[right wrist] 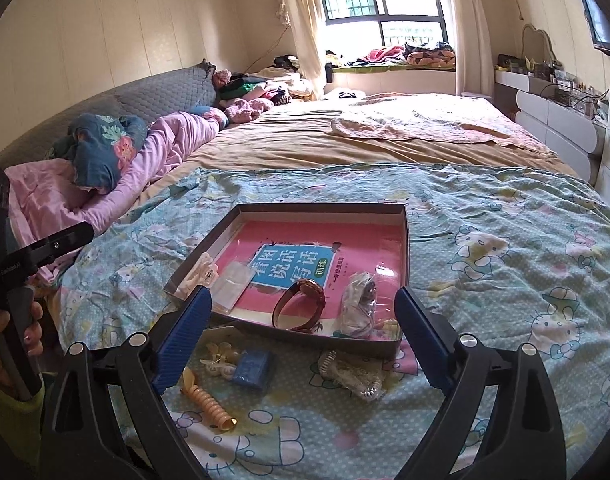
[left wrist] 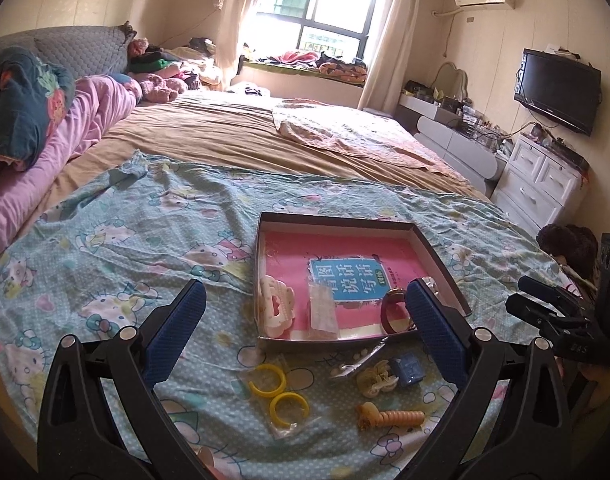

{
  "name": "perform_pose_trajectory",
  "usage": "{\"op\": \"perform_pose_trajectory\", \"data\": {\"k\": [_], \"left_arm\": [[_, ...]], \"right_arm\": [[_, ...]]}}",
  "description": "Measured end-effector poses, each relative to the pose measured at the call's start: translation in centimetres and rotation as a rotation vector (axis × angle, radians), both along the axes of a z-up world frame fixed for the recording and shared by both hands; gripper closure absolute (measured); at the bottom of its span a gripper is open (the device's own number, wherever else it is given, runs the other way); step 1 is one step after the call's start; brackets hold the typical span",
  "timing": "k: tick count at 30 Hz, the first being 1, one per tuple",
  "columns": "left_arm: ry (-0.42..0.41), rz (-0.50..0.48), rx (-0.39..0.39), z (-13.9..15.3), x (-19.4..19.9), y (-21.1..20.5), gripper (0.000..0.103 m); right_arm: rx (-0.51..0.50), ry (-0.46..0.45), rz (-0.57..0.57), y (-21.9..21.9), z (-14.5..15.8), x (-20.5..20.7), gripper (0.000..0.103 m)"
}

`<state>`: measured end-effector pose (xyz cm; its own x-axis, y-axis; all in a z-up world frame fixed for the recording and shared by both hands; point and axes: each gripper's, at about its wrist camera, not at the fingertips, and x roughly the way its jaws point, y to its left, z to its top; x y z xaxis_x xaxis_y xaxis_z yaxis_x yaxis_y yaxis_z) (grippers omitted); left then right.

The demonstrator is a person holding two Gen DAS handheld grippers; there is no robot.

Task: Organize jewelry
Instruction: 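Withdraw both grippers from the tray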

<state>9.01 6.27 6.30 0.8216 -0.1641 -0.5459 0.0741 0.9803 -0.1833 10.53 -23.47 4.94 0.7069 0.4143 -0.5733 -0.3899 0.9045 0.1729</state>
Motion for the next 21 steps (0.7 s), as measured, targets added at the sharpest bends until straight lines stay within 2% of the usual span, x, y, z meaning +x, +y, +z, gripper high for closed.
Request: {"op": "perform_pose_trajectory", "data": {"k": [15, 21], "left_arm": [[0.065, -0.021, 0.019, -2.1, -1.3, -0.6, 0.009], [0.116, -0.043, 0.028, -3.5, -1.3, -1.1, 0.009]], "right_arm": [[-0.032, 0.063, 0.082, 1.7, -2.1, -2.2, 0.011], [-0.045, 0.091, 0.107, 2.4, -3.1, -2.7, 0.011]]}}
